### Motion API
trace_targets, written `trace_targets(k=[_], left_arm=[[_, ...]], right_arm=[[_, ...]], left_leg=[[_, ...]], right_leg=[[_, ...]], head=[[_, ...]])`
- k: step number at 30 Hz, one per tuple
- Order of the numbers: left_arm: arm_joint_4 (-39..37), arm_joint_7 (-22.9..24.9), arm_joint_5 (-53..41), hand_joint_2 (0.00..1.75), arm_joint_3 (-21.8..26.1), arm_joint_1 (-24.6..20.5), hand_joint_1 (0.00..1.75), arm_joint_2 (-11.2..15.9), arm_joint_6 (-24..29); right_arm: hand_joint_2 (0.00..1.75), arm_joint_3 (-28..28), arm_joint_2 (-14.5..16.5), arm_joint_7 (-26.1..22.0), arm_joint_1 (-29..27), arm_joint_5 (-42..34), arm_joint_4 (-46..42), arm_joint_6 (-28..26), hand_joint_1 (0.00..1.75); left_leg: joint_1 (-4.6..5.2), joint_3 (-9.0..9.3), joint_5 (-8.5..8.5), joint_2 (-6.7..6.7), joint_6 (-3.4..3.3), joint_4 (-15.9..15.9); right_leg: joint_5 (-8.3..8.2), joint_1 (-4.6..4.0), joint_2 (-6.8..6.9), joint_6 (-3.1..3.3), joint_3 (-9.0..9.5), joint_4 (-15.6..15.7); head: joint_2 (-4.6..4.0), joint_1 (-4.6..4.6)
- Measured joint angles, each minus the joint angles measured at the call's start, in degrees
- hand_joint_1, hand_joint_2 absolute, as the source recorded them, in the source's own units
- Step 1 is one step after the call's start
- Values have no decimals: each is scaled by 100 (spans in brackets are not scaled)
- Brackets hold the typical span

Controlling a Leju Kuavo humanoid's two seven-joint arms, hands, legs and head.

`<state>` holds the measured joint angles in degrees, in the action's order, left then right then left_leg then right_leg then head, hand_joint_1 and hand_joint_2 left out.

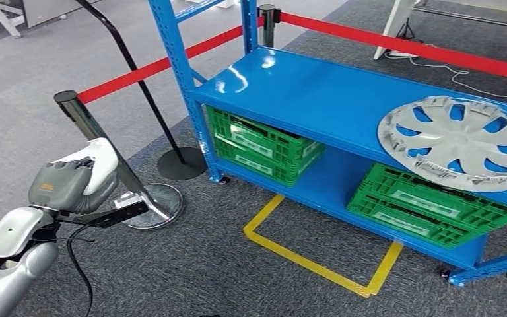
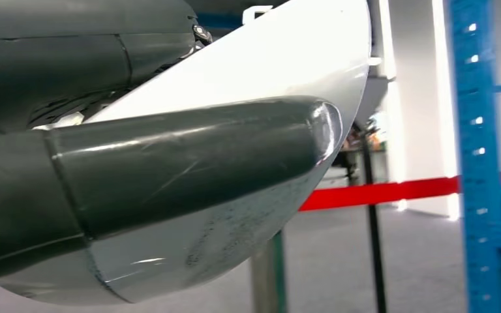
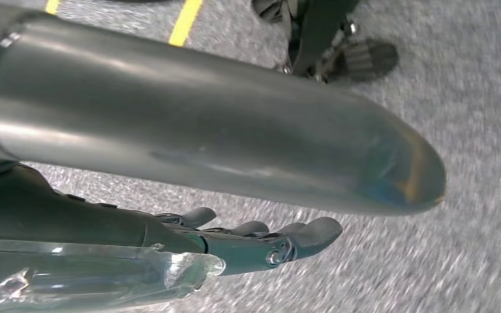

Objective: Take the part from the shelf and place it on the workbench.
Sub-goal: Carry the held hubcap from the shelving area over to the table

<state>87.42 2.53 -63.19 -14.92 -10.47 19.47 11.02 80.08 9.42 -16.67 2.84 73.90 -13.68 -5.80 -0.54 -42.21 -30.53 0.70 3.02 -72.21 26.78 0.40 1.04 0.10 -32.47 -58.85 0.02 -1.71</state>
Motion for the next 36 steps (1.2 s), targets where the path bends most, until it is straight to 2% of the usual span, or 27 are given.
trace_targets(k=[1, 2, 3, 5, 7, 9, 10, 11, 13, 14, 15, 16, 17, 18, 20, 22, 24, 25, 27, 29, 30, 31, 32, 33, 34, 35, 36], left_arm=[[4, -12, 42, 0, 5, 0, 175, -2, -21], [9, -20, 62, 0, 12, -2, 175, -3, -32], [19, -27, 80, 0, 21, -9, 175, -3, -41], [48, -39, 125, 0, 39, -48, 175, -4, -61], [73, -54, 205, 0, 46, -91, 175, -9, -97], [91, -80, 387, 0, 57, -100, 175, -9, -190], [102, -100, 522, 0, 68, -101, 175, -7, -253], [112, -124, 677, 0, 80, -110, 175, -6, -323], [132, -166, 935, 0, 96, -138, 175, -14, -429], [137, -180, 1022, 0, 100, -148, 175, -19, -469], [141, -189, 1073, 0, 104, -149, 175, -23, -492], [143, -192, 1105, 0, 110, -145, 175, -25, -507], [143, -193, 1127, 0, 121, -141, 175, -23, -513], [145, -193, 1140, 0, 133, -140, 175, -21, -514], [153, -193, 1156, 0, 160, -144, 175, -15, -514], [169, -195, 1164, 0, 182, -144, 175, -9, -515], [190, -196, 1172, 0, 200, -118, 175, 6, -516], [202, -196, 1176, 0, 208, -96, 175, 18, -516], [222, -196, 1206, 0, 225, -81, 175, 42, -516], [237, -200, 1280, 0, 233, -74, 175, 44, -521], [241, -206, 1332, 0, 235, -53, 175, 40, -527], [242, -215, 1383, 0, 239, -22, 175, 40, -537], [243, -227, 1428, 0, 246, 9, 175, 40, -546], [247, -237, 1462, 0, 257, 31, 175, 40, -553], [254, -247, 1485, 0, 271, 43, 175, 40, -557], [265, -252, 1498, 0, 284, 39, 175, 39, -560], [277, -255, 1507, 0, 295, 34, 175, 34, -562]], right_arm=[[0, 0, 0, 0, 1, 0, 0, 1, 0], [0, 0, 0, 0, 5, 0, 0, 3, 0], [0, 0, 0, 0, 10, 0, 0, 4, 0], [0, 0, -1, -1, 15, 0, 0, 6, 0], [0, 0, -2, -1, 15, 0, 0, 6, 0], [0, 0, -2, -1, 16, 0, 0, 7, 0], [0, 0, -2, -2, 19, 0, 0, 9, 0], [0, 0, -2, -3, 21, 0, 0, 13, 0], [0, -1, 0, -3, 16, 0, 1, 24, 0], [0, -2, 1, -1, 10, 0, 2, 28, 0], [0, -2, 1, 1, 4, 0, 2, 31, 0], [0, -2, -1, 3, 0, 0, 2, 32, 0], [0, -2, -1, 5, 0, 0, 2, 32, 0], [0, -2, -2, 5, 1, 0, 2, 32, 0], [0, -3, -2, 6, 6, 0, 3, 34, 0], [0, -4, -2, 10, 6, 1, 4, 41, 0], [0, -5, 0, 13, 6, 2, 4, 45, 0], [0, -4, 0, 12, 10, 2, 4, 46, 0], [0, -4, -1, 8, 16, 2, 3, 48, 0], [0, -4, -4, 3, 9, 2, 2, 47, 0], [0, -4, -5, 2, 3, 2, 2, 47, 0], [0, -4, -6, 1, 2, 2, 2, 48, 0], [0, -4, -7, -1, 5, 2, 2, 48, 0], [0, -4, -6, -2, 10, 2, 3, 49, 0], [0, -4, -5, -3, 17, 2, 3, 51, 0], [0, -4, -9, -3, 20, 2, 2, 53, 0], [0, -4, -13, -4, 21, 2, 2, 54, 0]], left_leg=[[0, -19, 10, -5, 2, -93], [2, 79, 122, -22, -4, 43], [7, 276, 297, -75, -17, 366], [47, 715, 566, -378, -62, 1141], [90, 883, 621, -567, -124, 1511], [93, 859, 636, -440, -196, 1551], [83, 853, 651, -363, -229, 1562], [67, 850, 668, -292, -265, 1573], [45, 837, 688, -146, -310, 1580], [44, 828, 693, -69, -323, 1579], [45, 821, 697, 14, -328, 1578], [44, 818, 700, 97, -328, 1576], [41, 819, 706, 180, -324, 1574], [34, 822, 711, 266, -314, 1571], [23, 810, 724, 422, -272, 1555], [5, 758, 761, 561, -198, 1550], [-27, 715, 818, 704, -111, 1581], [-31, 698, 818, 689, -78, 1578], [-11, 558, 639, 425, -32, 1310], [1, 218, 271, 96, -5, 596], [-5, 49, 132, 36, 8, 238], [-13, -47, 84, 11, 17, 19], [-22, -40, 138, -3, 24, 5], [-31, 89, 284, -37, 30, 225], [-38, 302, 465, -139, 35, 590], [-32, 534, 601, -317, 46, 997], [-24, 713, 689, -445, 25, 1312]], right_leg=[[-1, -3, 78, 1, -7, 0], [-1, -5, 155, 1, -8, -1], [0, -7, 229, -2, -3, -1], [17, -35, 362, -28, 9, -13], [34, -80, 495, -77, 16, -17], [50, -93, 629, -129, 29, -4], [92, -84, 585, -160, 19, -34], [186, -70, 459, -189, -29, -158], [524, -48, 94, -229, -294, -768], [702, -43, -16, -233, -478, -1170], [809, -44, -68, -235, -637, -1489], [813, -43, -89, -232, -718, -1632], [700, -40, -103, -227, -688, -1541], [498, -31, -142, -222, -552, -1240], [151, 24, -447, -230, -188, -445], [60, 56, -694, -232, 2, -60], [46, 34, -610, -186, 31, -32], [24, 30, -536, -147, 44, -5], [-21, 33, -369, -62, 79, 71], [-38, 16, -195, -22, 86, 106], [-40, 9, -106, -18, 82, 111], [-38, 7, -19, -18, 78, 111], [-36, 7, 64, -20, 77, 111], [-30, 9, 143, -27, 82, 110], [-21, 6, 215, -43, 93, 108], [0, -12, 281, -71, 104, 95], [24, -31, 343, -105, 103, 84]], head=[[0, -2], [-1, -2], [-1, -2], [-1, -6], [0, -4], [0, 1], [-1, 2], [0, 12], [0, 39], [0, 48], [-1, 52], [-1, 52], [-2, 52], [-1, 52], [0, 52], [1, 48], [-1, 46], [-1, 48], [-1, 8], [1, -26], [0, -25], [0, -26], [0, -28], [-1, -28], [-1, -29], [-1, -35], [-1, -32]])
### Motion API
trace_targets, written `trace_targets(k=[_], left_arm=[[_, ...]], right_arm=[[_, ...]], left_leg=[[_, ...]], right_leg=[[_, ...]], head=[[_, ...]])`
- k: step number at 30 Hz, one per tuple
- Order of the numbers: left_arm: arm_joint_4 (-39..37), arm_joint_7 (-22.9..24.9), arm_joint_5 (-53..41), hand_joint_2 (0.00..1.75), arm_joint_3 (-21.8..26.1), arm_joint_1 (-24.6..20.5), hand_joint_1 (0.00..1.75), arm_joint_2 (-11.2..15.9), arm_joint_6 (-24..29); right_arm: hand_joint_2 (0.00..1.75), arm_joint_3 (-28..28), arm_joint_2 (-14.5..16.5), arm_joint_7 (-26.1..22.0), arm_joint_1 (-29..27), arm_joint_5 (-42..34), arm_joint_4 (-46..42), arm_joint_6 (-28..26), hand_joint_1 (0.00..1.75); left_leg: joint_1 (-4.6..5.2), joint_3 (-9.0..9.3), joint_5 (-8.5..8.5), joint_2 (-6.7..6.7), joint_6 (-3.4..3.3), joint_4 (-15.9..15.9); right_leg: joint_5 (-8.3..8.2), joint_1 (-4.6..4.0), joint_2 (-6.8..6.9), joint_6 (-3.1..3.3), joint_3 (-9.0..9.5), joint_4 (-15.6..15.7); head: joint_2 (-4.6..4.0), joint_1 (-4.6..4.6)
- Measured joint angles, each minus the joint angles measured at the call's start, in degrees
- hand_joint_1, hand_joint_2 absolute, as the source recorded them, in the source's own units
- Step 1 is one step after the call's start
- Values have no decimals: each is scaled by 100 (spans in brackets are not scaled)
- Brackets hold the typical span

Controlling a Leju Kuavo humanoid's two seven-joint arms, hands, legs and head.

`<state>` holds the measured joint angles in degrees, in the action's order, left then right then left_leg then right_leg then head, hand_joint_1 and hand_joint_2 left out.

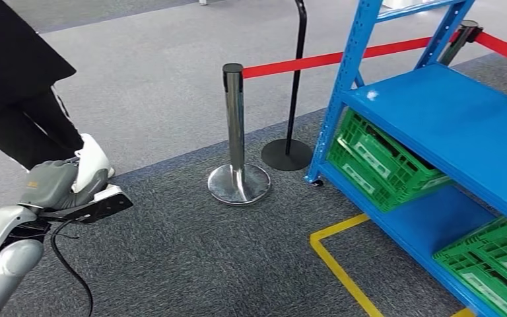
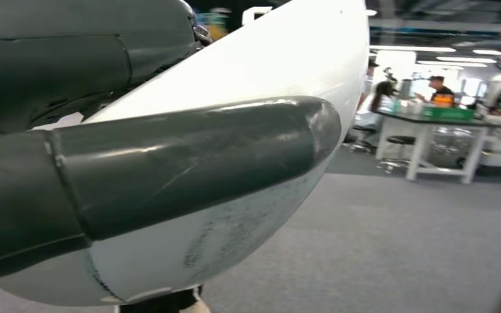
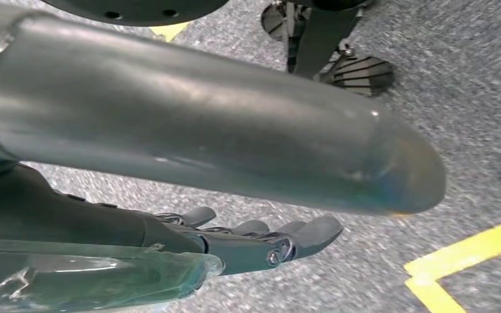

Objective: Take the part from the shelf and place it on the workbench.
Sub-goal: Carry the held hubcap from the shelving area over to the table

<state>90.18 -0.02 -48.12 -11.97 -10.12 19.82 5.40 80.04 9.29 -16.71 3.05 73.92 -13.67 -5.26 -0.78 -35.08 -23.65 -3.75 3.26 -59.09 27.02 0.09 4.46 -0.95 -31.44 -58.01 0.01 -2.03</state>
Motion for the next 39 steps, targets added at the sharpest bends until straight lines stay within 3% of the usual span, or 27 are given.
trace_targets(k=[1, 2, 4, 6, 8, 10, 11, 13, 15, 17, 19, 21, 23, 24, 25, 27, 28, 29, 30, 32, 34, 36, 37, 39], left_arm=[[11, -3, 3, 0, 11, 0, 175, -4, -1], [17, -2, -29, 0, 20, 6, 175, -6, 10], [29, 65, -361, 0, 27, 36, 175, 14, 135], [49, 271, -1205, 0, 13, 41, 175, 79, 447], [61, 472, -2095, 0, -13, 41, 175, 156, 773], [58, 564, -2620, 0, -42, 73, 175, 234, 956], [56, 598, -2817, 0, -57, 97, 175, 283, 1020], [53, 662, -3193, 0, -82, 132, 175, 404, 1146], [53, 712, -3502, 0, -90, 149, 175, 542, 1243], [54, 743, -3732, 0, -88, 182, 175, 683, 1302], [55, 754, -3863, 0, -81, 254, 175, 827, 1340], [55, 756, -3895, 0, -74, 305, 175, 915, 1356], [55, 757, -3897, 0, -73, 318, 175, 939, 1358], [55, 761, -3900, 0, -69, 327, 175, 960, 1367], [55, 781, -3907, 0, -64, 336, 175, 1003, 1399], [55, 843, -3922, 0, -62, 392, 175, 1139, 1478], [55, 873, -3926, 0, -65, 419, 175, 1203, 1509], [55, 886, -3927, 0, -69, 447, 175, 1255, 1517], [55, 889, -3927, 0, -69, 456, 175, 1290, 1519], [55, 892, -3927, 0, -69, 454, 175, 1349, 1524], [55, 899, -3927, 0, -71, 463, 175, 1386, 1529], [55, 954, -3927, 0, -82, 484, 175, 1438, 1533], [55, 999, -3927, 0, -91, 489, 175, 1479, 1537], [55, 1097, -3927, 0, -115, 480, 175, 1578, 1551]], right_arm=[[0, 0, -4, -1, 1, 0, -1, 1, 0], [0, 0, -9, -1, 0, 1, -2, 2, 0], [0, 0, -9, 1, 6, 9, -2, 4, 0], [0, -1, -8, 1, 9, 27, 0, 10, 0], [0, -2, -3, 1, -7, 49, 2, 15, 0], [0, -2, 0, 1, -28, 64, 3, 15, 0], [0, -2, 0, 1, -32, 71, 3, 14, 0], [0, -3, 0, 1, -30, 87, 3, 12, 0], [0, -5, 0, 1, -24, 103, 3, 9, 0], [0, -9, 2, 3, -20, 122, 5, 4, 0], [0, -17, 7, 4, -17, 143, 8, -2, 0], [0, -26, 13, 3, -13, 154, 10, -7, 0], [0, -30, 18, 3, -10, 156, 11, -7, 0], [0, -33, 18, 2, -9, 158, 11, -8, 0], [0, -37, 19, 0, -9, 163, 11, -15, 0], [0, -48, 17, -4, -13, 176, 11, -28, 0], [0, -54, 19, -5, -14, 182, 13, -34, 0], [0, -61, 22, -5, -11, 186, 15, -34, 0], [0, -70, 27, -5, -7, 187, 17, -33, 0], [0, -85, 32, -6, 1, 188, 20, -34, 0], [0, -90, 28, -7, 7, 188, 20, -35, 0], [0, -93, 27, -8, 18, 193, 20, -37, 0], [0, -97, 27, -8, 27, 198, 21, -38, 0], [0, -110, 35, -9, 38, 215, 26, -49, 0]], left_leg=[[13, 101, 26, -87, -30, 188], [30, 126, 15, -87, -71, 258], [36, 102, 27, 75, -171, 262], [23, 95, 51, 206, -247, 273], [29, 87, 59, 342, -303, 274], [56, 79, 62, 500, -329, 273], [66, 79, 63, 585, -331, 272], [72, 87, 66, 754, -329, 270], [70, 78, 74, 906, -305, 260], [45, 33, 104, 1041, -237, 259], [9, -2, 146, 1166, -153, 284], [-2, -10, 164, 1222, -111, 298], [-5, -16, 154, 1196, -111, 290], [6, -30, 125, 1092, -109, 261], [16, -124, -2, 914, -93, 68], [23, -539, -402, 557, -27, -796], [9, -702, -521, 465, 8, -1139], [-7, -720, -483, 432, 32, -1203], [-18, -548, -308, 381, 46, -894], [-19, -98, -11, 105, 53, -112], [5, 116, 55, -45, -20, 268], [25, 110, 47, 87, -129, 293], [23, 107, 53, 150, -166, 297], [8, 105, 73, 271, -242, 305]], right_leg=[[23, -20, 62, -34, 13, -7], [40, -33, 129, -65, 28, -6], [67, -14, 196, -126, 67, 4], [249, 11, -58, -178, -35, -246], [613, 18, -367, -185, -375, -967], [827, 6, -431, -159, -729, -1634], [769, -4, -442, -136, -786, -1687], [372, -17, -532, -72, -584, -1148], [41, 3, -840, -23, -243, -386], [-21, 6, -1018, -9, -93, -81], [-42, -15, -909, 21, -69, -48], [-69, -9, -835, 59, -50, -9], [-83, 5, -811, 75, -40, 15], [-90, 7, -786, 85, -31, 30], [-97, 4, -724, 100, -22, 48], [-99, -8, -484, 131, -11, 72], [-92, -12, -352, 138, -12, 74], [-82, -12, -236, 135, -12, 74], [-72, -10, -156, 123, -5, 73], [-30, -33, -21, 72, 15, 49], [19, -70, 96, 9, 48, 30], [50, -65, 208, -48, 88, 40], [86, -51, 168, -80, 82, 14], [315, -21, -113, -129, -86, -360]], head=[[1, 6], [1, 11], [1, 28], [0, 50], [0, 76], [1, 82], [1, 81], [1, 81], [1, 77], [2, 74], [2, 75], [2, 71], [1, 68], [1, 67], [1, 60], [2, 42], [1, 33], [1, 33], [1, 33], [1, 28], [1, 45], [1, 66], [1, 67], [1, 80]])
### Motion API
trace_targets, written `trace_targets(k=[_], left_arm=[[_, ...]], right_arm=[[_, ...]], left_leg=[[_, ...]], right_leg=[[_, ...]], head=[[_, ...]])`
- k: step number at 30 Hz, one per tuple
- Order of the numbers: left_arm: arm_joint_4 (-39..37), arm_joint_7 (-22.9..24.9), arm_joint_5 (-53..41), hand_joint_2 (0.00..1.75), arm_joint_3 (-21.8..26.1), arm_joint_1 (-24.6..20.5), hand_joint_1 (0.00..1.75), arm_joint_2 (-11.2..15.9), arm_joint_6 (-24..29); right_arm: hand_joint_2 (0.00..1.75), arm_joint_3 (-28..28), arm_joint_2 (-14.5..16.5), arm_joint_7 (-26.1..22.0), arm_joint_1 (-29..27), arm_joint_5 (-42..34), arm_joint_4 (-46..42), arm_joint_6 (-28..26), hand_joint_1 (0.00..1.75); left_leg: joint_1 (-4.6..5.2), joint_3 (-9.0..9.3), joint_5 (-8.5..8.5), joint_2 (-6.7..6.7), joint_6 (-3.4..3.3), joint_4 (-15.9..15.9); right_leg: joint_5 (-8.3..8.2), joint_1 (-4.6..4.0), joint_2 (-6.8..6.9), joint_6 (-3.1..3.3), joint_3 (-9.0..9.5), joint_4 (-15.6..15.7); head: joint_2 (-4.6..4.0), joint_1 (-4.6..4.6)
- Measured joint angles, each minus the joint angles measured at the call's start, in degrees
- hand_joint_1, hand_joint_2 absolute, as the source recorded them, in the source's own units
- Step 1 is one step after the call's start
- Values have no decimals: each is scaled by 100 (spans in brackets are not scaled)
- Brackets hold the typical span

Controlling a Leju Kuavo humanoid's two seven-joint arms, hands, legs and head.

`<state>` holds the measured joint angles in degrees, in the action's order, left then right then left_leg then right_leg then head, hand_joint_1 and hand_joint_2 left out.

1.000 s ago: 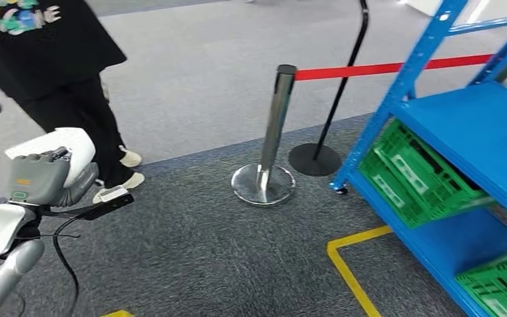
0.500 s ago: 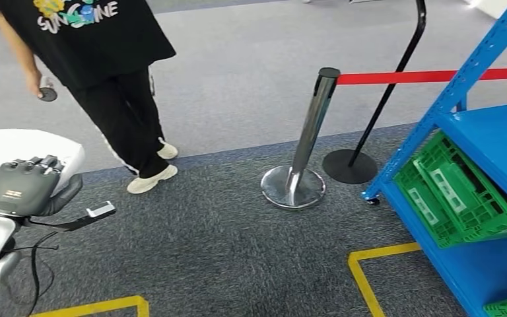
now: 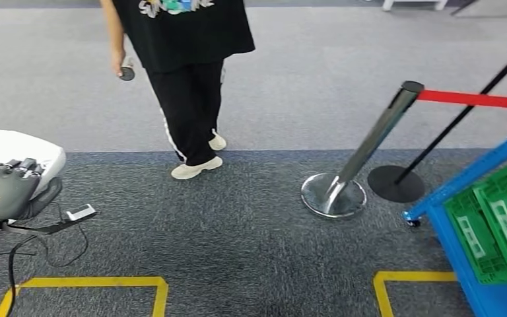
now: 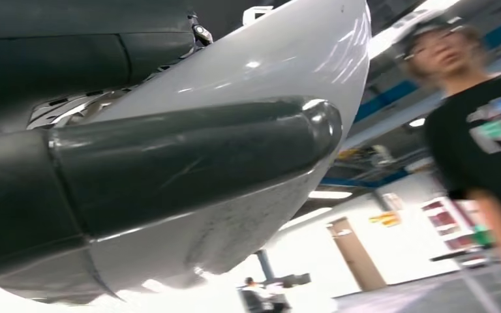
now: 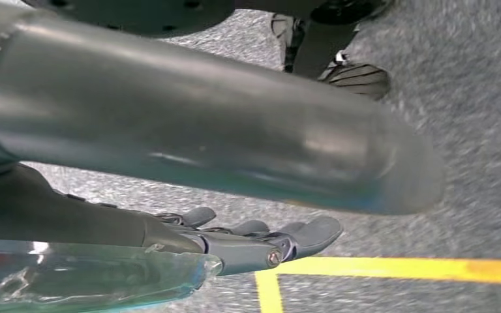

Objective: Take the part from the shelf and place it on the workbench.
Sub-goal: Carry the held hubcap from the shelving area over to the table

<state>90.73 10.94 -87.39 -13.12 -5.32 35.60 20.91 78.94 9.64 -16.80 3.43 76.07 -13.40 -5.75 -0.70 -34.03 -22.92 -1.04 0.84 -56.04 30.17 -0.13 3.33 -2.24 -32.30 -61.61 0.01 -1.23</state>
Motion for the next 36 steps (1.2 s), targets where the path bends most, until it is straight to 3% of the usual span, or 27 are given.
trace_targets(k=[2, 3, 4, 5, 6, 8, 10, 12, 13, 15, 17, 19, 20, 22, 23, 25, 26, 28, 30, 32, 34, 35, 36], left_arm=[[0, 75, -1, 0, -36, 5, 175, 92, 27], [0, 104, -2, 0, -61, 18, 175, 138, 41], [0, 127, -1, 0, -88, 35, 175, 187, 54], [0, 136, -1, 0, -108, 54, 175, 234, 67], [0, 131, -1, 0, -120, 73, 175, 272, 83], [0, 107, -1, 0, -127, 106, 175, 320, 113], [1, 83, -1, 0, -125, 129, 175, 348, 138], [1, 1, 2, 0, -110, 166, 175, 367, 155], [0, -63, 4, 0, -93, 191, 175, 369, 157], [0, -214, 16, 0, -38, 209, 175, 351, 156], [-1, -364, 33, 0, 26, 207, 175, 300, 148], [-2, -492, 51, 0, 79, 258, 175, 238, 143], [-2, -539, 68, 0, 112, 303, 175, 216, 145], [-1, -616, 125, 0, 225, 398, 175, 193, 158], [0, -650, 162, 0, 297, 435, 175, 188, 166], [6, -709, 235, 0, 439, 497, 175, 184, 197], [9, -732, 269, 0, 502, 538, 175, 186, 214], [14, -764, 315, 0, 607, 638, 175, 193, 240], [16, -783, 338, 0, 687, 692, 175, 198, 259], [17, -802, 348, 0, 736, 712, 175, 195, 276], [17, -830, 350, 0, 752, 744, 175, 174, 282], [17, -846, 350, 0, 756, 760, 175, 161, 283], [17, -864, 350, 0, 760, 771, 175, 147, 284]], right_arm=[[0, -18, 16, 2, -7, 25, 14, -20, 0], [0, -26, 24, 4, -14, 37, 20, -31, 0], [0, -33, 29, 5, -21, 46, 24, -45, 0], [0, -38, 35, 7, -25, 53, 27, -61, 0], [0, -43, 42, 8, -26, 57, 29, -77, 0], [0, -58, 58, 8, -24, 63, 37, -102, 0], [0, -70, 79, 12, -16, 68, 46, -118, 0], [0, -76, 102, 20, -8, 72, 52, -146, 0], [0, -79, 112, 22, -2, 74, 54, -162, 0], [0, -83, 128, 24, 8, 75, 58, -185, 0], [0, -84, 139, 25, 6, 76, 62, -204, 0], [0, -86, 150, 29, 0, 80, 67, -222, 0], [0, -88, 158, 31, 1, 83, 69, -239, 0], [0, -96, 187, 35, 9, 87, 74, -272, 0], [0, -104, 202, 37, 12, 90, 75, -296, 0], [0, -119, 243, 49, 17, 92, 80, -362, 0], [0, -124, 263, 57, 23, 93, 82, -403, 0], [0, -132, 303, 70, 38, 94, 84, -457, 0], [0, -143, 332, 77, 47, 96, 85, -477, 0], [0, -152, 351, 83, 44, 100, 87, -495, 0], [0, -157, 359, 90, 34, 101, 92, -505, 0], [0, -159, 360, 92, 30, 100, 95, -507, 0], [0, -160, 361, 93, 30, 100, 97, -509, 0]], left_leg=[[5, -6, 3, 124, -44, 0], [12, -8, 2, 197, -52, -1], [18, -8, 1, 276, -55, -2], [21, -5, 1, 357, -55, -3], [20, 0, 2, 442, -51, -4], [14, -4, 4, 601, -21, -18], [-5, -49, 23, 745, 46, -32], [-42, -99, 71, 899, 137, -13], [-50, -122, 71, 892, 173, -17], [-32, -257, -101, 636, 212, -266], [-11, -569, -466, 299, 228, -938], [-10, -824, -668, 201, 240, -1515], [-11, -824, -627, 183, 242, -1549], [-7, -514, -326, 68, 237, -1037], [9, -285, -185, -96, 232, -652], [42, 9, -53, -316, 184, -129], [59, 47, -58, -341, 155, -43], [54, 33, -48, -187, 83, -18], [23, 34, -27, -45, 15, -1], [5, 31, -17, 92, -26, 2], [8, 26, -15, 247, -36, 1], [10, 27, -13, 331, -36, 0], [9, 31, -11, 416, -32, -1]], right_leg=[[356, 12, -268, -10, -388, -789], [465, 11, -304, -4, -572, -1132], [470, 11, -317, 6, -682, -1301], [362, 11, -329, 22, -685, -1242], [167, 13, -365, 40, -585, -977], [-223, 44, -651, 64, -251, -199], [-346, 64, -897, 72, -47, 229], [-342, 43, -827, 112, -17, 268], [-358, 37, -749, 148, -12, 284], [-396, 35, -592, 221, 5, 332], [-401, 15, -429, 260, 7, 347], [-393, 0, -256, 276, 1, 346], [-388, -1, -175, 280, -1, 346], [-376, -2, -29, 273, 8, 345], [-361, -18, 36, 257, 17, 338], [-326, -58, 155, 208, 28, 318], [-309, -77, 218, 183, 39, 313], [-274, -72, 315, 130, 63, 310], [-103, -46, 93, 60, -29, 69], [244, -27, -230, 15, -348, -623], [467, -24, -309, 10, -681, -1277], [422, -24, -318, 17, -728, -1336], [267, -23, -338, 29, -660, -1159]], head=[[0, 13], [0, 13], [-1, 13], [-1, 13], [-1, 13], [-1, 12], [0, 8], [-1, 6], [0, 4], [0, -16], [-1, -32], [-1, -33], [-1, -34], [-1, -33], [-1, -37], [-1, -31], [0, -30], [0, -24], [-1, -3], [-1, 24], [-1, 27], [0, 27], [-1, 26]])
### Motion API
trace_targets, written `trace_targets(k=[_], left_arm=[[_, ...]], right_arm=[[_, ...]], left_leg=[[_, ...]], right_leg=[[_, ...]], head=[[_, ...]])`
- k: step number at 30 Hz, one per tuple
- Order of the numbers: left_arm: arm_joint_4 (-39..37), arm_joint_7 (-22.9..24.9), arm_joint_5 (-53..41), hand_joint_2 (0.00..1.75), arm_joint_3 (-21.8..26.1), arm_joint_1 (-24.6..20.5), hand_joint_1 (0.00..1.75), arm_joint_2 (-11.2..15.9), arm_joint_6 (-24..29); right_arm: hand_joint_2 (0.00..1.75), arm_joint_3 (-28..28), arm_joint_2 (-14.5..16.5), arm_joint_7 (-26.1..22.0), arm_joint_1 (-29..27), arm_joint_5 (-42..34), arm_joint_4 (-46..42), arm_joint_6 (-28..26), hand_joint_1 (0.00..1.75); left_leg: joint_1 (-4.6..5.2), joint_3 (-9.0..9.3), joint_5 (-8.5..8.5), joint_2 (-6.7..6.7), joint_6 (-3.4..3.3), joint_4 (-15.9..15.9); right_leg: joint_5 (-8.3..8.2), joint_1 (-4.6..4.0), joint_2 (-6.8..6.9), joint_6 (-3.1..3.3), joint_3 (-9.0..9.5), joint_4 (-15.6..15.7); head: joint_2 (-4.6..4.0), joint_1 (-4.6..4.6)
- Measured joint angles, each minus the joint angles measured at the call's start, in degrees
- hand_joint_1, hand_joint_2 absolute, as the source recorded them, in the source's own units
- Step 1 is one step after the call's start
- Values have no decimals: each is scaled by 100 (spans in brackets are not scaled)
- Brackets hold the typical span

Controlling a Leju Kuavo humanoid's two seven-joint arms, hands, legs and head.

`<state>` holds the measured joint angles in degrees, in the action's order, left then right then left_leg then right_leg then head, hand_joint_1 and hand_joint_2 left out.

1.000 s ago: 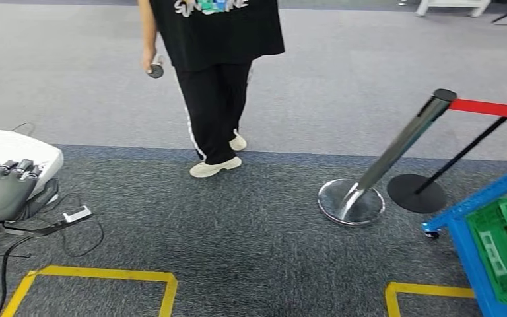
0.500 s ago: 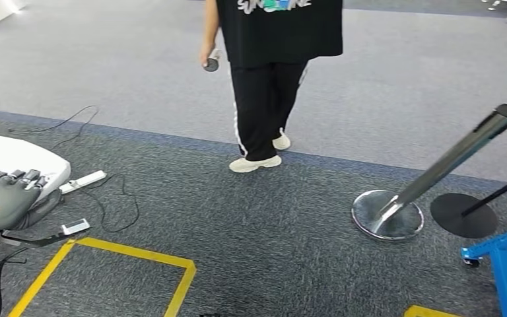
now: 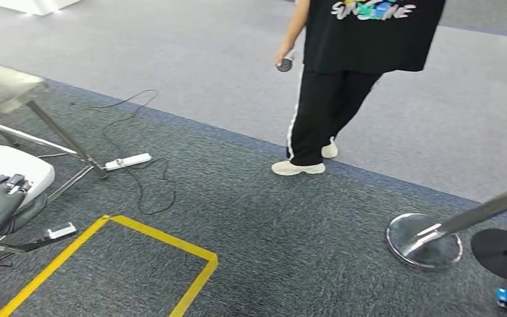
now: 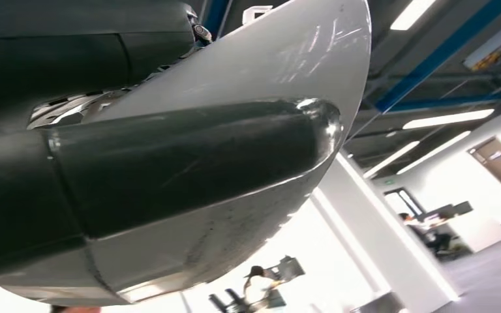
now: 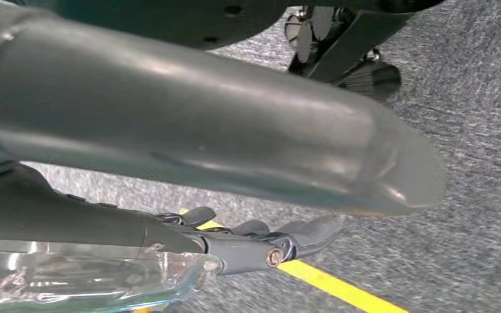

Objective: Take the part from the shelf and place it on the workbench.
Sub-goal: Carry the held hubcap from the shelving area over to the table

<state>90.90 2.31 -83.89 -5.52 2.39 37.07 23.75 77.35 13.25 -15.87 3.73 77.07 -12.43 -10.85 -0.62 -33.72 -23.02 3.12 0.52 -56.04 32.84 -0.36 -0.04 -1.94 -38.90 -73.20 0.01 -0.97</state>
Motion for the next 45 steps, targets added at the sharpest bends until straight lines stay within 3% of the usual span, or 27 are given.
trace_targets(k=[1, 3, 5, 7, 9, 11, 13, 14, 16, 18, 20, 22, 23, 25, 27, 29, 30, 31, 32, 34, 35, 37, 38, 40, 42, 44, 45], left_arm=[[0, -14, 0, 0, 3, 4, 175, -12, 1], [0, -26, 0, 0, 11, 2, 175, -27, 3], [0, -35, 1, 0, 25, 4, 175, -36, 12], [0, -40, 1, 0, 38, 27, 175, -40, 19], [0, -45, 9, 0, 56, 36, 175, -44, 20], [0, -65, 34, 0, 65, 10, 175, -66, 22], [-1, -97, 59, 0, 63, 4, 175, -107, 22], [-2, -111, 67, 0, 62, 10, 175, -128, 20], [-2, -130, 91, 0, 62, 12, 175, -156, 9], [-2, -136, 104, 0, 66, -14, 175, -166, -8], [-1, -142, 106, 0, 68, -55, 175, -180, -31], [0, -148, 109, 0, 69, -68, 175, -195, -62], [0, -151, 112, 0, 71, -65, 175, -196, -78], [0, -156, 118, 0, 72, -78, 175, -200, -114], [0, -156, 122, 0, 53, -101, 175, -223, -136], [0, -156, 122, 0, 15, -109, 175, -268, -139], [0, -156, 122, 0, -7, -113, 175, -291, -139], [0, -156, 122, 0, -31, -122, 175, -314, -139], [0, -156, 121, 0, -56, -137, 175, -331, -139], [0, -156, 120, 0, -103, -185, 175, -348, -139], [0, -156, 120, 0, -123, -209, 175, -349, -139], [0, -156, 120, 0, -153, -233, 175, -346, -139], [0, -156, 120, 0, -162, -231, 175, -344, -139], [0, -156, 124, 0, -173, -253, 175, -340, -139], [-1, -156, 139, 0, -201, -294, 175, -342, -151], [-2, -157, 156, 0, -249, -309, 175, -346, -180], [-2, -157, 162, 0, -270, -312, 175, -347, -197]], right_arm=[[0, -1, 0, 0, 1, 0, 1, -3, 0], [0, -4, 3, -1, 8, 0, 6, -8, 0], [0, -5, 12, 1, 14, -1, 13, -10, 0], [0, -6, 22, 2, 13, -2, 16, -10, 0], [0, -7, 30, 1, 14, -2, 18, -13, 0], [0, -8, 33, -1, 10, -2, 20, -14, 0], [0, -7, 32, 0, -3, 0, 21, 12, 0], [0, -7, 31, 0, -7, 2, 21, 38, 0], [0, -9, 29, -1, -4, 5, 21, 97, 0], [0, -10, 26, -2, 0, 8, 20, 130, 0], [0, -10, 21, -4, -1, 9, 19, 143, 0], [0, -10, 16, -6, 2, 9, 19, 147, 0], [0, -11, 14, -7, 6, 9, 19, 148, 0], [0, -12, 11, -10, 14, 9, 19, 157, 0], [0, -13, 6, -13, 2, 8, 19, 173, 0], [0, -13, -3, -13, -19, 6, 19, 188, 0], [0, -13, -7, -14, -26, 4, 19, 197, 0], [0, -13, -10, -16, -29, 2, 19, 204, 0], [0, -13, -16, -18, -29, 0, 19, 212, 0], [0, -13, -27, -25, -22, -5, 19, 222, 0], [0, -13, -30, -27, -20, -6, 19, 225, 0], [0, -13, -31, -31, -19, -7, 19, 227, 0], [0, -13, -32, -31, -16, -7, 19, 227, 0], [0, -13, -32, -33, -8, -7, 19, 228, 0], [0, -12, -33, -34, -14, -11, 19, 228, 0], [0, -10, -34, -31, -33, -19, 19, 228, 0], [0, -9, -35, -28, -38, -21, 19, 228, 0]], left_leg=[[-5, 5, 4, 84, 8, -1], [-12, -10, 17, 237, 48, -12], [-24, -59, 54, 374, 123, -10], [-46, -100, 92, 469, 199, 9], [-30, -190, -21, 250, 243, -146], [-3, -470, -373, -100, 268, -755], [-3, -789, -672, -215, 284, -1469], [-5, -842, -684, -228, 287, -1610], [-6, -625, -433, -292, 288, -1264], [15, -185, -140, -565, 276, -503], [44, 27, -65, -743, 202, -95], [49, 12, -74, -622, 108, -60], [37, 8, -69, -551, 79, -54], [4, 11, -52, -420, 25, -44], [-9, 5, -42, -289, -7, -44], [-8, 2, -39, -132, -16, -46], [-7, 5, -38, -51, -16, -47], [-9, 11, -38, 32, -15, -49], [-16, 16, -37, 112, -9, -50], [-17, -3, -31, 266, 29, -65], [-23, -24, -18, 333, 61, -66], [-41, -63, 21, 472, 132, -49], [-42, -80, 18, 440, 162, -56], [-15, -200, -151, 147, 206, -291], [3, -512, -526, -183, 235, -975], [-1, -788, -761, -249, 248, -1612], [-1, -797, -728, -254, 248, -1667]], right_leg=[[-221, 5, -57, 13, 163, 365], [-527, 41, -360, 27, 517, 1125], [-582, 59, -534, 44, 662, 1418], [-611, 51, -404, 96, 674, 1433], [-641, 56, -261, 167, 678, 1463], [-646, 46, -102, 221, 674, 1478], [-638, 34, 70, 242, 664, 1479], [-634, 32, 151, 245, 661, 1479], [-626, 32, 310, 240, 666, 1479], [-599, 8, 451, 205, 685, 1466], [-567, -36, 582, 150, 701, 1454], [-538, -55, 713, 98, 731, 1461], [-505, -49, 681, 63, 732, 1438], [-303, -27, 399, -9, 604, 1128], [35, -11, 104, -43, 242, 386], [168, -10, 30, -35, -70, -170], [73, -10, 14, -21, -93, -149], [-124, -9, -22, -3, -1, 106], [-359, -1, -127, 13, 166, 505], [-640, 34, -408, 33, 485, 1218], [-673, 44, -498, 39, 564, 1377], [-666, 38, -427, 73, 597, 1410], [-678, 39, -354, 106, 600, 1417], [-699, 49, -206, 178, 605, 1446], [-700, 36, -53, 218, 597, 1455], [-694, 24, 113, 228, 588, 1454], [-692, 20, 194, 229, 587, 1454]], head=[[1, 1], [0, -2], [-1, -7], [0, -9], [1, -29], [0, -52], [-1, -56], [-1, -58], [-1, -57], [0, -63], [1, -61], [1, -52], [0, -49], [1, -27], [1, -6], [0, -5], [0, -5], [1, -6], [0, -5], [0, -9], [-1, -10], [-1, -13], [-1, -13], [0, -39], [0, -62], [0, -62], [0, -62]])
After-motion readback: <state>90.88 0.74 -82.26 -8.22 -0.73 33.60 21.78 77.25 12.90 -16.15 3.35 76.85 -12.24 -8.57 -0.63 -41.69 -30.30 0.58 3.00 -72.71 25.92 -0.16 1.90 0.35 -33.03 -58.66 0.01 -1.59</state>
